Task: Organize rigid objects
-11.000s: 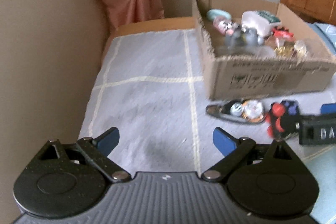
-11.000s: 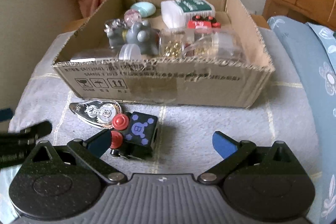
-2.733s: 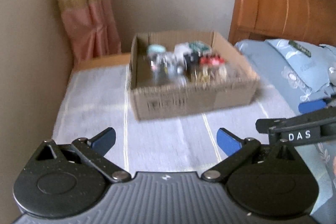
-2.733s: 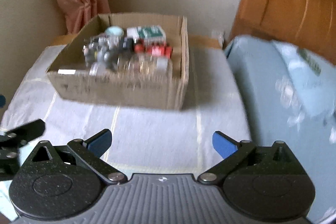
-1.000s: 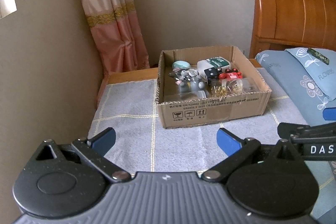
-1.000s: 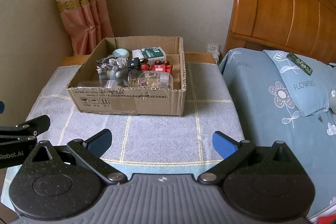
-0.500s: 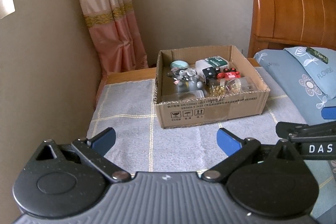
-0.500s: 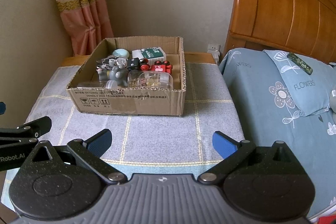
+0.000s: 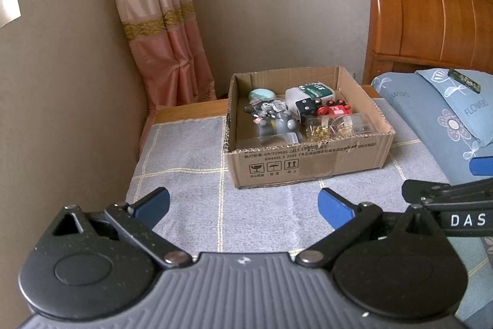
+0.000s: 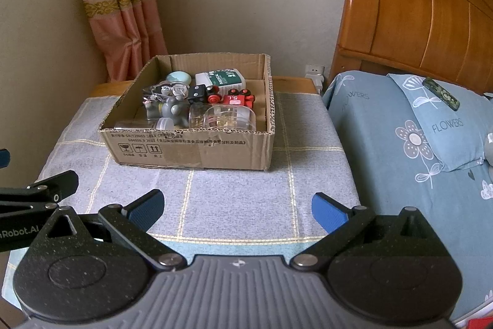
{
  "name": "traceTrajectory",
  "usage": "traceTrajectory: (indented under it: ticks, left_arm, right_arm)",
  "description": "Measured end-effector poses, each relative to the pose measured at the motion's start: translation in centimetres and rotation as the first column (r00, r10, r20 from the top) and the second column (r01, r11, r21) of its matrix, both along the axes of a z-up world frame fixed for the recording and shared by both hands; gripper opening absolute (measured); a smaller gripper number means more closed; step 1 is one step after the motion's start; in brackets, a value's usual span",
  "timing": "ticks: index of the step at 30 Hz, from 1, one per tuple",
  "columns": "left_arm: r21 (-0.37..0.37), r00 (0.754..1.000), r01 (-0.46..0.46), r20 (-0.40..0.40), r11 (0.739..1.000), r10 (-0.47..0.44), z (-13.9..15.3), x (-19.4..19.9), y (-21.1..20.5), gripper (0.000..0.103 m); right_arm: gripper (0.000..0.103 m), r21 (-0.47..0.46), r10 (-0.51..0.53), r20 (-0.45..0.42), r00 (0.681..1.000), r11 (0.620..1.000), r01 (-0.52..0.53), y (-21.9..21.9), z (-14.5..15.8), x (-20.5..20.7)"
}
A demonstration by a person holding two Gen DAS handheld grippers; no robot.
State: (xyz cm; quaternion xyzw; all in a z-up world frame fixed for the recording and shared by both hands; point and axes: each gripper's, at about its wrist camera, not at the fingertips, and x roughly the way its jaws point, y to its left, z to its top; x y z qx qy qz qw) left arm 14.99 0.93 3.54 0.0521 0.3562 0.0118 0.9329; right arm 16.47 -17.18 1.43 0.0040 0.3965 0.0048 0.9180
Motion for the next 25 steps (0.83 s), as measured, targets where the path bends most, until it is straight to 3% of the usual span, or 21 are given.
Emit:
traceTrajectory:
  ticks: [25]
  left_arm:
    - [0.005, 1.000, 0.004, -0.002, 1.000, -0.004, 0.25, 0.10, -0.16, 0.102]
  right_arm:
    - [0.103, -0.002, 0.005, 0.007, 1.000, 1.000, -0.005, -0.27, 0.37, 0.06]
